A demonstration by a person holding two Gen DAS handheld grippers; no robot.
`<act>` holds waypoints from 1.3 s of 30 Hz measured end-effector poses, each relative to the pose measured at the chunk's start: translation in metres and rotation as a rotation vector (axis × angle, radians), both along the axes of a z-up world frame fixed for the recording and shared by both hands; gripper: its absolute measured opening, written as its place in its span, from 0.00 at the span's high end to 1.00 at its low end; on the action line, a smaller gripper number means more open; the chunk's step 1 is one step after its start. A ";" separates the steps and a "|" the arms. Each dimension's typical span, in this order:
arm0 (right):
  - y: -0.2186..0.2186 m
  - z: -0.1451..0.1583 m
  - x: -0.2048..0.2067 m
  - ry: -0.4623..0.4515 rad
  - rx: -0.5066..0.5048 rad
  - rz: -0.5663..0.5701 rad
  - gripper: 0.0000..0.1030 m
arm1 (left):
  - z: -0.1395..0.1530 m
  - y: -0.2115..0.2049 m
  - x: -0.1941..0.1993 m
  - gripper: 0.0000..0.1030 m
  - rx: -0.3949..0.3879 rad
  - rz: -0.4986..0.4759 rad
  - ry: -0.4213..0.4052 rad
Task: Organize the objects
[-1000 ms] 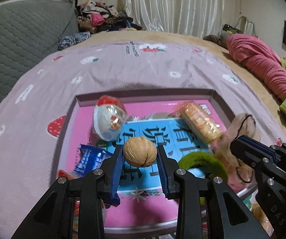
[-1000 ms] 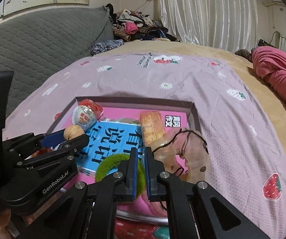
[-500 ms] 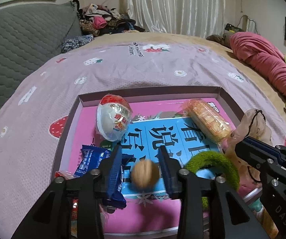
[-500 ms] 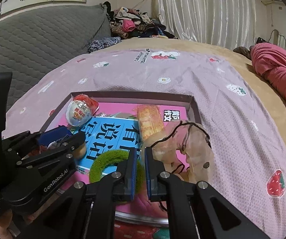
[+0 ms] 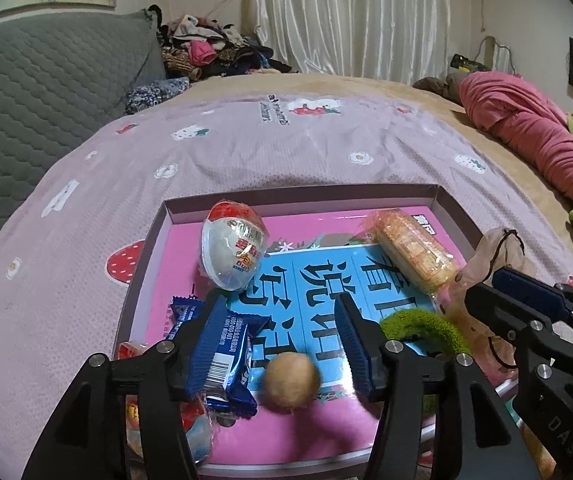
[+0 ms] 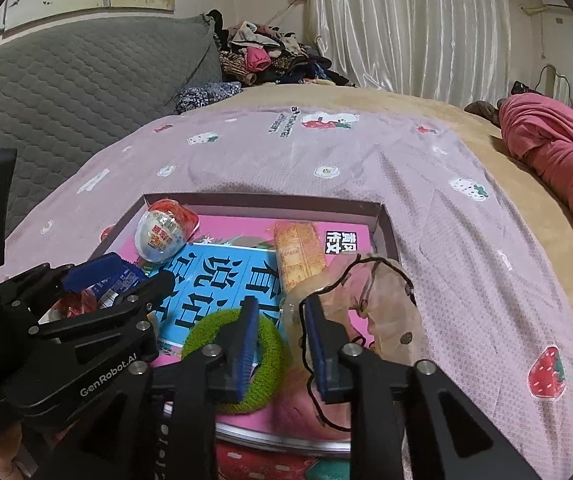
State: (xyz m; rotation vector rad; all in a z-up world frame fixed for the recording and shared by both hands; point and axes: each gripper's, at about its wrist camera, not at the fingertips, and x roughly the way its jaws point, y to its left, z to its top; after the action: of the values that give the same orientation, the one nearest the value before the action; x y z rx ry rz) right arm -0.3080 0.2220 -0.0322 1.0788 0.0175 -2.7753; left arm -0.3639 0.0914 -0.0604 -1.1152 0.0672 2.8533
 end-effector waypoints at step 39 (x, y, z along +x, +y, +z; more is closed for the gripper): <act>-0.013 0.131 0.099 0.140 -0.010 -0.010 0.01 | 0.138 -0.067 0.119 0.16 -0.009 0.116 0.112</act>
State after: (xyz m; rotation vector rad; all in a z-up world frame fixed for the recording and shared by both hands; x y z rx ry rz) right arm -0.2093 0.2089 0.0992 0.8829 0.0157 -2.8506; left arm -0.2450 0.0246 0.0772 -0.9916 0.0229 3.0193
